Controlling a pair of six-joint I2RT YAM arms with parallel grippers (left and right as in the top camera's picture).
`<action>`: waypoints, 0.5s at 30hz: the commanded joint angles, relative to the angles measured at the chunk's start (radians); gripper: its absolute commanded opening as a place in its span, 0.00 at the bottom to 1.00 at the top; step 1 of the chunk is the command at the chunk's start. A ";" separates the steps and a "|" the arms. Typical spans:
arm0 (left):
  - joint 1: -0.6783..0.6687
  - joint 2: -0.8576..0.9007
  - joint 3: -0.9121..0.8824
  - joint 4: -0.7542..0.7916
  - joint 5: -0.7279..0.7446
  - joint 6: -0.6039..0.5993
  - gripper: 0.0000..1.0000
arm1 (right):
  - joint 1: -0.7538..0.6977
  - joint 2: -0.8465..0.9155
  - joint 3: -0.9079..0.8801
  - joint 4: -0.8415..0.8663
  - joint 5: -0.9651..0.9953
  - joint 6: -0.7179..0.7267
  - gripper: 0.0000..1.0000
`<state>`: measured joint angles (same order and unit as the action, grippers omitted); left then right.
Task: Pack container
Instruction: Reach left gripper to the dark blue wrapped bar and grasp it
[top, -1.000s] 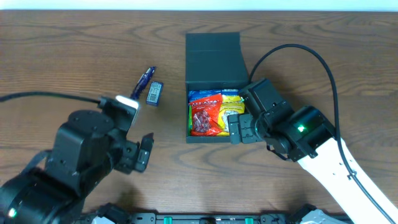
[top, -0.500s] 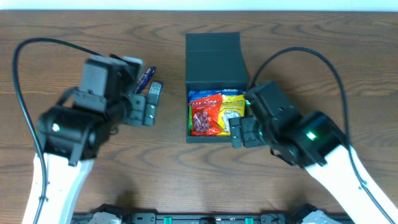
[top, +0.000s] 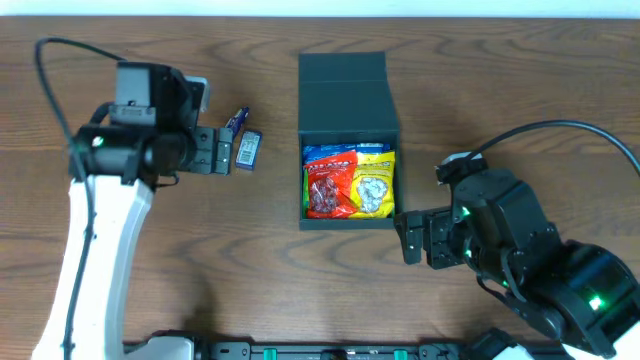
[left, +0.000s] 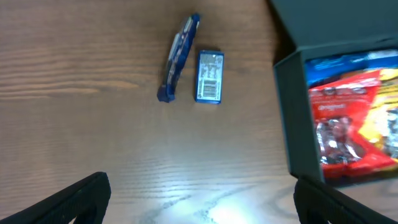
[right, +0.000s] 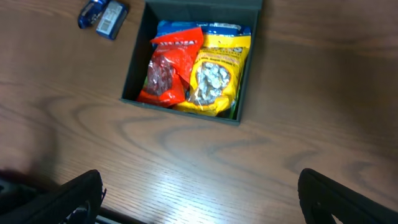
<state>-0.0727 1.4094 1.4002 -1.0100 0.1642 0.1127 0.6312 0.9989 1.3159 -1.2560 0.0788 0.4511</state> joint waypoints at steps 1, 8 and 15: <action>0.008 0.063 -0.039 0.032 -0.048 0.023 0.95 | -0.007 0.005 0.013 -0.002 -0.001 -0.018 0.99; 0.008 0.234 -0.043 0.158 -0.097 0.023 0.95 | -0.007 0.011 0.013 -0.002 -0.001 -0.018 0.99; 0.008 0.367 -0.043 0.262 -0.116 0.068 0.95 | -0.007 0.012 0.013 -0.002 -0.001 -0.018 0.99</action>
<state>-0.0719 1.7370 1.3628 -0.7654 0.0788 0.1406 0.6312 1.0107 1.3159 -1.2572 0.0784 0.4469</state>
